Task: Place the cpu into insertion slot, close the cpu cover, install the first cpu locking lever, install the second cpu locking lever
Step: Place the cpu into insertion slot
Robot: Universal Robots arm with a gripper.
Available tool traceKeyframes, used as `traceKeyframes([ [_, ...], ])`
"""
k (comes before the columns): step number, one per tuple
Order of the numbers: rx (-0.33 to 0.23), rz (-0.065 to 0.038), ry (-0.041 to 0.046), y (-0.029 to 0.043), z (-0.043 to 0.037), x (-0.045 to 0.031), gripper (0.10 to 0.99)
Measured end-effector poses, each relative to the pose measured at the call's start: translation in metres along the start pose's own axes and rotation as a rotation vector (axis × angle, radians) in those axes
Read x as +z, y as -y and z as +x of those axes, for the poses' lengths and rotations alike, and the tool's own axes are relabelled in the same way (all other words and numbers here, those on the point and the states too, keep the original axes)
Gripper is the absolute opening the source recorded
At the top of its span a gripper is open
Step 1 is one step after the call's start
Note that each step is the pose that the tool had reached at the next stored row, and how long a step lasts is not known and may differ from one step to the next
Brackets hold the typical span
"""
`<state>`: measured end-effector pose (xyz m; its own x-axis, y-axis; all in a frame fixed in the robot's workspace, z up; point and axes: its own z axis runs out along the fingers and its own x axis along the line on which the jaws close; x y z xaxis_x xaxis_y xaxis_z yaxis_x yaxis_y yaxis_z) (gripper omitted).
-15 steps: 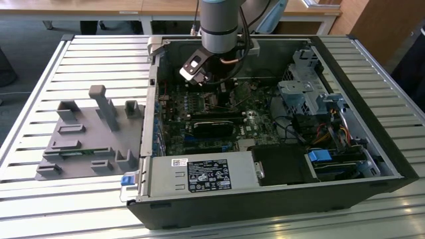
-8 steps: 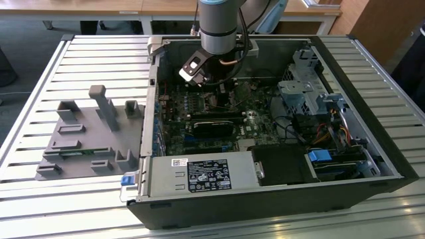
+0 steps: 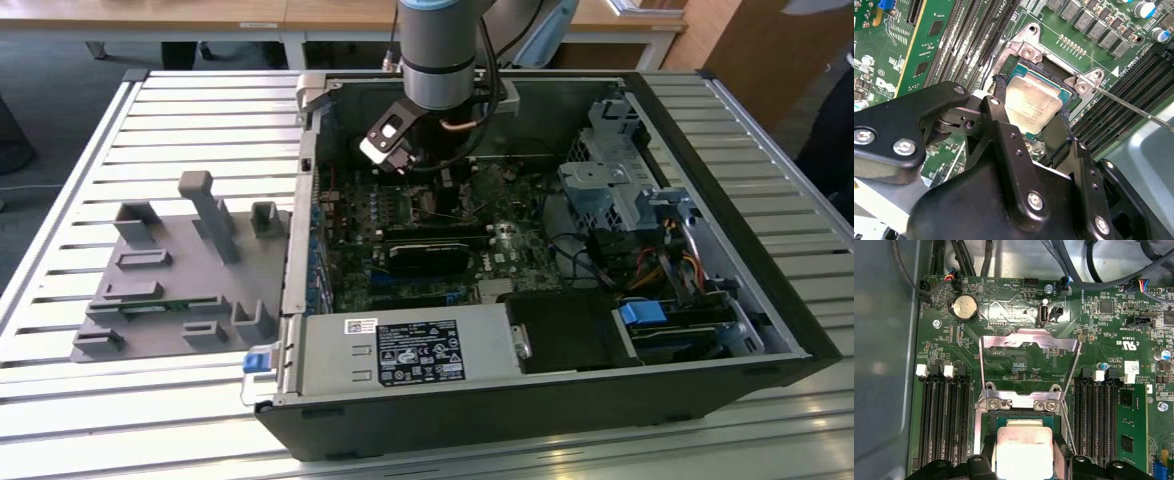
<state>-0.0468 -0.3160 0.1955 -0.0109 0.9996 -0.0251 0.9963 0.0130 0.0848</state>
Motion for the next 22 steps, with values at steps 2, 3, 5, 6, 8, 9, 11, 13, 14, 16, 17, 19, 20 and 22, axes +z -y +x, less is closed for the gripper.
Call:
traceKeyframes([
  [2,0.001,0.000,0.0003,0.0000,0.0003,-0.0001,0.537],
  [3,0.001,0.000,0.0002,0.0000,0.0006,0.0000,0.537],
  [5,0.003,0.000,0.0003,0.0000,0.0009,-0.0001,0.537],
  [6,0.003,0.000,0.0003,0.0000,0.0009,0.0000,0.537],
  [8,0.005,0.000,0.0005,0.0000,0.0011,-0.0001,0.537],
  [9,0.005,0.000,0.0005,0.0000,0.0011,-0.0001,0.537],
  [11,0.006,0.000,0.0006,0.0000,0.0012,0.0000,0.537],
  [13,0.008,0.000,0.0007,0.0000,0.0012,-0.0001,0.537],
  [14,0.008,0.000,0.0008,0.0000,0.0012,-0.0001,0.537],
  [16,0.010,0.000,0.0009,0.0000,0.0012,0.0000,0.537],
  [17,0.011,0.000,0.0010,0.0000,0.0012,0.0000,0.537],
  [19,0.012,0.000,0.0011,0.0000,0.0012,-0.0001,0.537],
  [20,0.013,0.000,0.0011,0.0000,0.0012,0.0000,0.537],
  [22,0.016,0.000,0.0014,0.0000,0.0012,0.0000,0.537],
])
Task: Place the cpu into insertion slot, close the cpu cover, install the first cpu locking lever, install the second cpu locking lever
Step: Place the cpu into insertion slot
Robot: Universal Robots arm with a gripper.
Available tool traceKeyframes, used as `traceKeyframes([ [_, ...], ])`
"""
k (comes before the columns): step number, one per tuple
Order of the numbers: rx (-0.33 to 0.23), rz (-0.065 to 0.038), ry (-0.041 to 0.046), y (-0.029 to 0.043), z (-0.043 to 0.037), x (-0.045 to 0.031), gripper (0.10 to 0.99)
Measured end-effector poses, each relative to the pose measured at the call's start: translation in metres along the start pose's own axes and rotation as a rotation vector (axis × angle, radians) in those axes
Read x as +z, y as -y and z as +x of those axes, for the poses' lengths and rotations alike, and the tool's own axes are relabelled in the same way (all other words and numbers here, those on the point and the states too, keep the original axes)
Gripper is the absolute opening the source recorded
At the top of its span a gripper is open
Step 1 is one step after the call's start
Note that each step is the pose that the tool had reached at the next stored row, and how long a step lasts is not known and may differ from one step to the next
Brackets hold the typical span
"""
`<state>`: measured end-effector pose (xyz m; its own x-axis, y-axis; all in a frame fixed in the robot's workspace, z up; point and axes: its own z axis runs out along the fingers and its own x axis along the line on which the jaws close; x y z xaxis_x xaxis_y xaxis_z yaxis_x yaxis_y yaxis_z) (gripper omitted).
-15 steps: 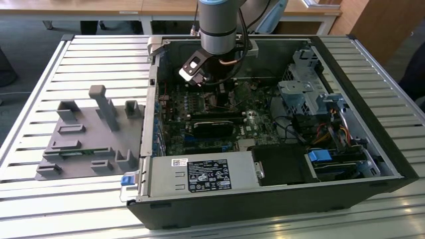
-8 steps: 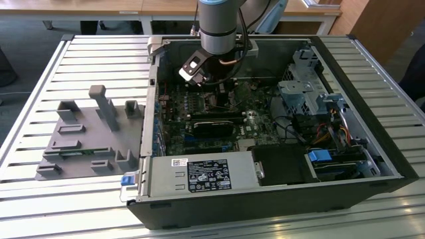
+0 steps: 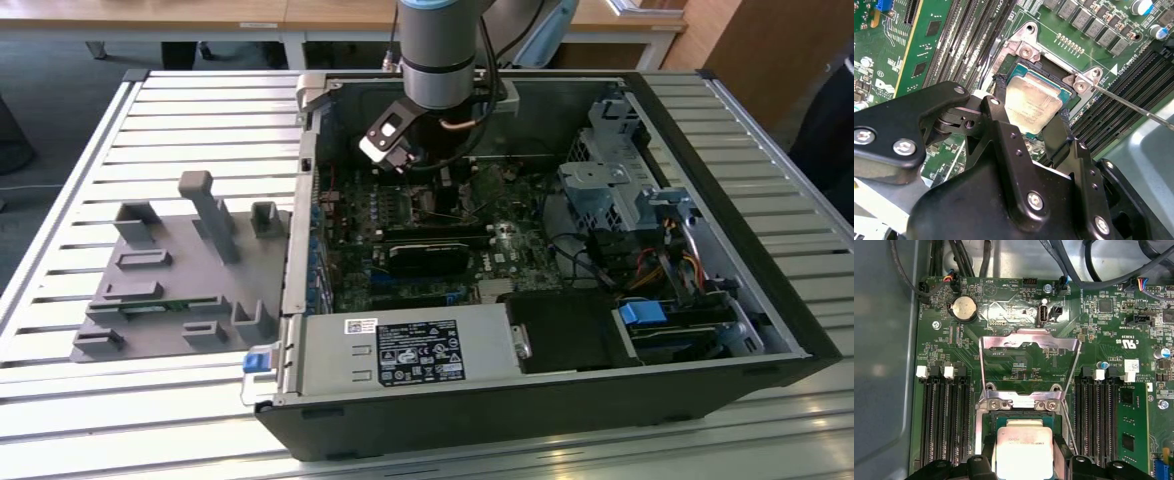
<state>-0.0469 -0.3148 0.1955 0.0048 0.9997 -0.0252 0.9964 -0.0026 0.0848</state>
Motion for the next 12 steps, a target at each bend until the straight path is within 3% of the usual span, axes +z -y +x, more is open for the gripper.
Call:
traceKeyframes([
  [12,0.004,0.000,0.0021,0.0002,0.0007,0.0018,0.537],
])
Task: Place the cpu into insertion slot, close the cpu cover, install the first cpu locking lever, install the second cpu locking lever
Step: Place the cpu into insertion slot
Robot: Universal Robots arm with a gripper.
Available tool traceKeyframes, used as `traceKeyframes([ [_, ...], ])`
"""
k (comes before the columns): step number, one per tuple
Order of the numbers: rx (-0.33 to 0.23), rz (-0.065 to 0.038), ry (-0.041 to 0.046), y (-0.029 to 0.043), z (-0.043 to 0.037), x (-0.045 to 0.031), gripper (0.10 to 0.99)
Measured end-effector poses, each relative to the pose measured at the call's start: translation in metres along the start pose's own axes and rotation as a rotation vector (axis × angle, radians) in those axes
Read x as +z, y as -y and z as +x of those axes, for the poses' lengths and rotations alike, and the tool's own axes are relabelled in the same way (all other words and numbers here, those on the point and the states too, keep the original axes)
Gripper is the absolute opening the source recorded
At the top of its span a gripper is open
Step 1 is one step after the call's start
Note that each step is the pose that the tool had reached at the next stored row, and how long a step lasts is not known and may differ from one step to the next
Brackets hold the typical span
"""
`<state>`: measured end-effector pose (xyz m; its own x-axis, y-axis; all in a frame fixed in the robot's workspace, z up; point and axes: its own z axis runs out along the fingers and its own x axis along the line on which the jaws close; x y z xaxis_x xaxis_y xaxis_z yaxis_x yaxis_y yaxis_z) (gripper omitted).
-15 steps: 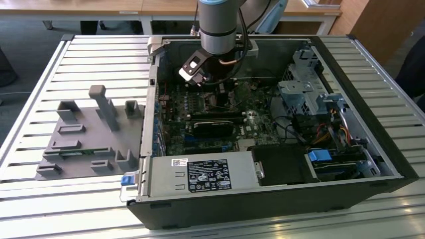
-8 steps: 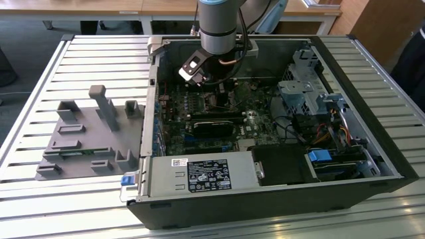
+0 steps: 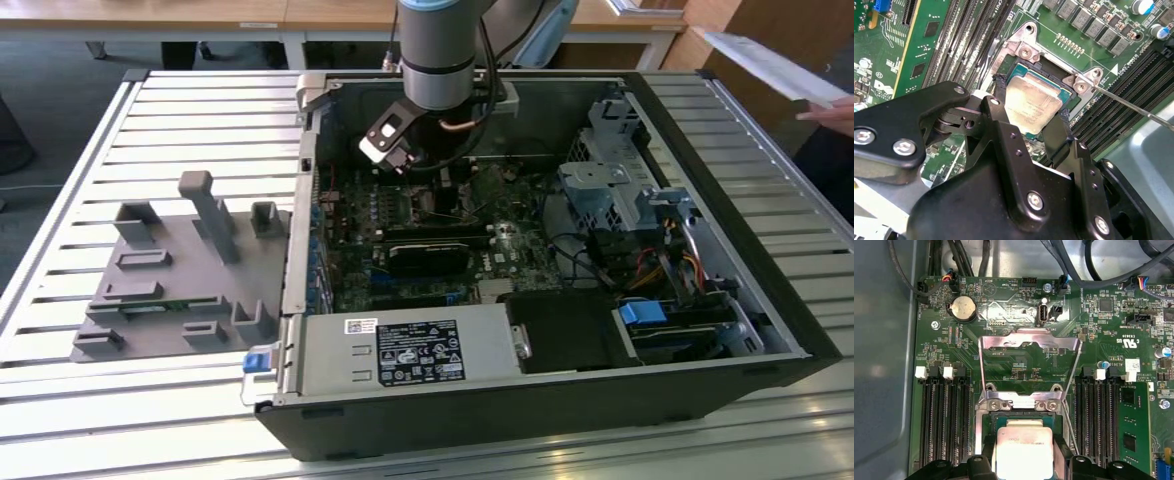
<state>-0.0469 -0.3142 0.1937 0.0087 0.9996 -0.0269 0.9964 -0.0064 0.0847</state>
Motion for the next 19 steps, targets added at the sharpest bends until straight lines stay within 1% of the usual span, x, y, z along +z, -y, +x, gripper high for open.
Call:
traceKeyframes([
  [19,0.000,0.000,0.0000,0.0001,0.0001,0.0013,0.537],
])
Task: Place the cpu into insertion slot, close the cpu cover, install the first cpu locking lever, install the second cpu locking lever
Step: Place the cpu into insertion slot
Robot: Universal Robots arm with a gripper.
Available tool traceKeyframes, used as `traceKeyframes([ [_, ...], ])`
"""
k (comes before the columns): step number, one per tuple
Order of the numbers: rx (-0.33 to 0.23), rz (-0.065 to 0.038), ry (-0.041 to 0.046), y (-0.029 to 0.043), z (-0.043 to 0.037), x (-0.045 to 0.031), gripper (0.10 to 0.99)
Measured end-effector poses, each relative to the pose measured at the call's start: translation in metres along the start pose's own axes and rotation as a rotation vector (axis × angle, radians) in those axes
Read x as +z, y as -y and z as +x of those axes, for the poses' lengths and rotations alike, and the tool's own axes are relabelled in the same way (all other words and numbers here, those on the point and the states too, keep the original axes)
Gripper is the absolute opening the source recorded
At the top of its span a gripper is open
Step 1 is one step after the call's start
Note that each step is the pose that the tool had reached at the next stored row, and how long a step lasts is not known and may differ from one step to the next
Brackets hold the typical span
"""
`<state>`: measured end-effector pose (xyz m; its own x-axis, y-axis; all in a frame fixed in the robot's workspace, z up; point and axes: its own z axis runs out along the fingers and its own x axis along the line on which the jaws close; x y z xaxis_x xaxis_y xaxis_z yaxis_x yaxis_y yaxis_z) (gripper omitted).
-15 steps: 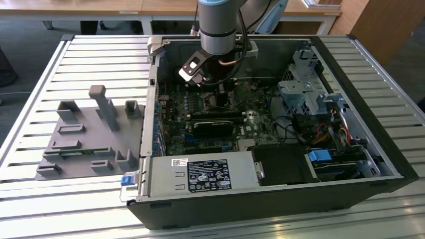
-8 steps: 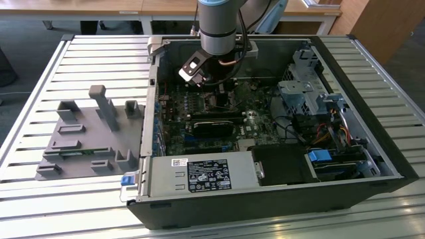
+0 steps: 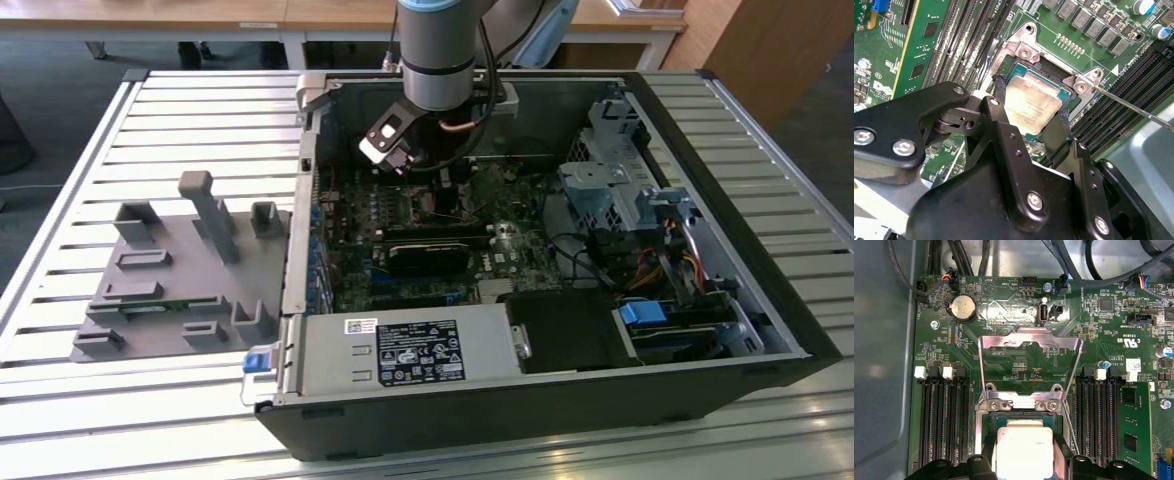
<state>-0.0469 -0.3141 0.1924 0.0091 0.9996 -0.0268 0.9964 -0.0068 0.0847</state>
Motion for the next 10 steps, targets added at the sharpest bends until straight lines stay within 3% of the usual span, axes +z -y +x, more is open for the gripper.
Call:
traceKeyframes([
  [10,0.000,0.000,0.0000,0.0000,0.0000,0.0001,0.537],
])
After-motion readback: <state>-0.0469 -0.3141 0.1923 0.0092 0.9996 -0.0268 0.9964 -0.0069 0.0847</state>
